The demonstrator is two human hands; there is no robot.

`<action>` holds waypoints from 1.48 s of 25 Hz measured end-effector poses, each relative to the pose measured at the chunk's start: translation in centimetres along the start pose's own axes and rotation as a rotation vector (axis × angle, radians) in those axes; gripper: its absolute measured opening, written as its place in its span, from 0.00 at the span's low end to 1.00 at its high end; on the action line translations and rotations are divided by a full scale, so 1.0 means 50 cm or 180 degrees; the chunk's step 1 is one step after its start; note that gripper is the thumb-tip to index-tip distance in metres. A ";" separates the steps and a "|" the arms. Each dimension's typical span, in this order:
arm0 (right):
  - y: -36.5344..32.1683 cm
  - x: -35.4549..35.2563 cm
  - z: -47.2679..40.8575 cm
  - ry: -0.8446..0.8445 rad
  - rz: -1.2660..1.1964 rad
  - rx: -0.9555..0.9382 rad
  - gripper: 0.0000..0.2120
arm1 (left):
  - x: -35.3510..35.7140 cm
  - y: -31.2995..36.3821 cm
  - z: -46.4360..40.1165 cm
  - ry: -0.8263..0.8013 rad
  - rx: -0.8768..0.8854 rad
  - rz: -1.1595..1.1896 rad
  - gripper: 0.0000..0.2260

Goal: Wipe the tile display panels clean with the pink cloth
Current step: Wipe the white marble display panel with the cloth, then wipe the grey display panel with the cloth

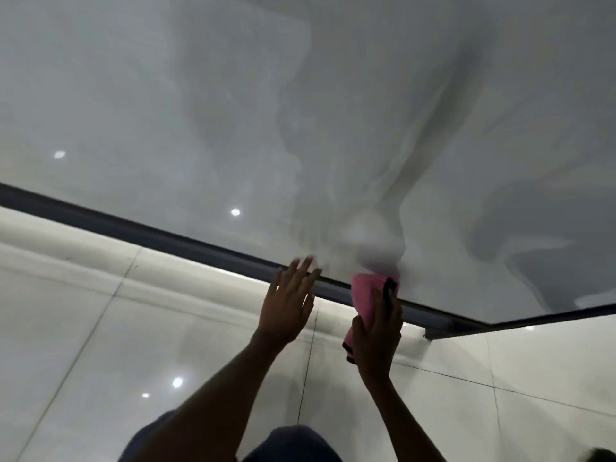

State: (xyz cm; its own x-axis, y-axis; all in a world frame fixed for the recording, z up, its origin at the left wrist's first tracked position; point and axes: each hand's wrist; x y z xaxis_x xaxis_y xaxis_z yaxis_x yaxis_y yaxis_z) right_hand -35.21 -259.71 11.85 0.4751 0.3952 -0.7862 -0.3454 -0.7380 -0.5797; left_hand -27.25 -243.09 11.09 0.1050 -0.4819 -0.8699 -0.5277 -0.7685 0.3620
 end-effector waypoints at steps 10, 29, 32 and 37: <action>-0.697 -0.346 -0.113 -0.2991 0.0559 0.0046 0.14 | -0.707 0.027 -0.051 -0.1491 -0.2189 0.0245 0.19; -2.076 -0.724 0.394 -0.3463 -0.0785 -0.3169 0.29 | -2.089 -0.260 0.314 0.0811 -0.3635 -0.1601 0.19; -2.273 -0.652 0.470 -0.3458 -0.0914 -0.3275 0.26 | -2.230 -0.417 0.365 0.0827 -0.3721 -0.1748 0.19; -2.550 -0.465 0.566 -0.3528 -0.0963 -0.3412 0.19 | -2.376 -0.700 0.433 0.0924 -0.3795 -0.1791 0.20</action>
State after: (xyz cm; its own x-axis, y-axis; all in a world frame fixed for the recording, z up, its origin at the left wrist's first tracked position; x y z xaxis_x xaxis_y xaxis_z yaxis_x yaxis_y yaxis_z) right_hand -25.14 -159.32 97.97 -0.5560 0.4284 -0.7123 0.5905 -0.3995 -0.7012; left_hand -39.51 -149.81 94.49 0.3143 0.0602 -0.9474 0.6779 -0.7129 0.1796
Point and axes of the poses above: each hand's wrist, its own z-axis away from the middle knuckle, its own x-axis out of the palm, y = z × x, and after that the axes turned 2 degrees about -z, right-handed
